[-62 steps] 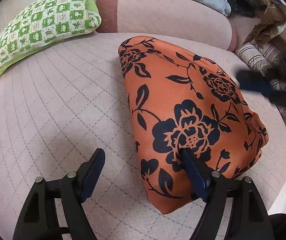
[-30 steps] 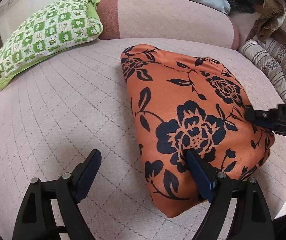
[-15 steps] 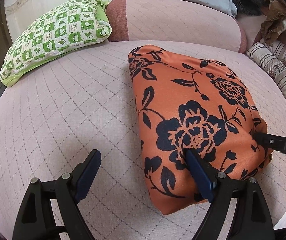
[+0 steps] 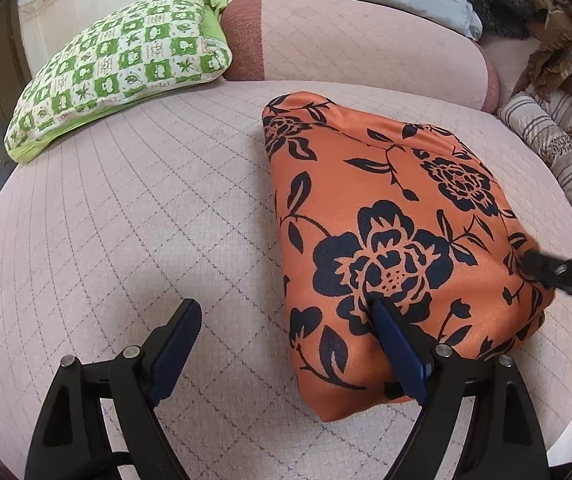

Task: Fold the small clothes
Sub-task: 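Press the sides of the orange bundle inward with both grippers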

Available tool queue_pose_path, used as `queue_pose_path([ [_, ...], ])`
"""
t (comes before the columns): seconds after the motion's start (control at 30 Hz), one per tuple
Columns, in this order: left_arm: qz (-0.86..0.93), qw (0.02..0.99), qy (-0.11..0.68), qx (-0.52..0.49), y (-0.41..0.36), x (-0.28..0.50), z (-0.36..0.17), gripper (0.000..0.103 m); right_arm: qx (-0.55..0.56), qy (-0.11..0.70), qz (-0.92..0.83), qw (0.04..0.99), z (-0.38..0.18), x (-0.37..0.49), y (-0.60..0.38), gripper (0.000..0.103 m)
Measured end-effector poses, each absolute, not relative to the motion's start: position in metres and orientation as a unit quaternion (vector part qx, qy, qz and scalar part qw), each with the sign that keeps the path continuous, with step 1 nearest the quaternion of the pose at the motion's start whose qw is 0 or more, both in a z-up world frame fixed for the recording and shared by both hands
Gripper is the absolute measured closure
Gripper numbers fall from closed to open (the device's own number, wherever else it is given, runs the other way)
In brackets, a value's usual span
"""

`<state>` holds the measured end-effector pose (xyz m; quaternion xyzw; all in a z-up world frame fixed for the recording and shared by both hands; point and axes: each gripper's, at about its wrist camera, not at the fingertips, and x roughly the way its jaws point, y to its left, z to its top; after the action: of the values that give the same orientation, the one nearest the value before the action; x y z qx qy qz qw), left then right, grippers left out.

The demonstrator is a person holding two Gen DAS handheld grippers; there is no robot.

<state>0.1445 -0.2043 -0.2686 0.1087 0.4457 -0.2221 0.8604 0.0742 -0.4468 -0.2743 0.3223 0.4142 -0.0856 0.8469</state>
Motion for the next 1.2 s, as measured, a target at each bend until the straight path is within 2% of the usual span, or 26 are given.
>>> queue_pose_path([
  [0.13,-0.226,0.858,0.449,0.108,-0.203,0.148,-0.269,0.015,0.286,0.444,-0.084,0.845,-0.288,0.087,-0.438,0.071],
  [0.27,-0.224,0.856,0.454,0.106,-0.203,0.152,-0.269,0.012,0.317,0.441,-0.080,0.836,-0.283,0.085,-0.446,0.070],
  [0.6,-0.209,0.868,0.438,0.104,-0.198,0.147,-0.248,0.012,0.274,0.354,-0.081,0.891,-0.230,0.074,-0.430,0.067],
  [0.63,-0.205,0.871,0.434,0.103,-0.196,0.147,-0.245,0.012,0.269,0.349,-0.083,0.894,-0.228,0.072,-0.428,0.059],
  [0.67,-0.199,0.876,0.428,0.100,-0.192,0.147,-0.241,0.012,0.265,0.344,-0.090,0.896,-0.225,0.070,-0.425,0.039],
  [0.7,-0.193,0.881,0.422,0.095,-0.189,0.147,-0.238,0.012,0.266,0.338,-0.095,0.898,-0.225,0.066,-0.426,0.035],
  [0.93,-0.164,0.906,0.381,0.081,-0.177,0.145,-0.217,0.012,0.273,0.308,-0.095,0.906,-0.222,0.046,-0.429,0.034],
  [1.2,-0.164,0.907,0.376,0.092,-0.187,0.137,-0.218,0.012,0.265,0.297,-0.085,0.914,-0.218,0.038,-0.422,0.034],
])
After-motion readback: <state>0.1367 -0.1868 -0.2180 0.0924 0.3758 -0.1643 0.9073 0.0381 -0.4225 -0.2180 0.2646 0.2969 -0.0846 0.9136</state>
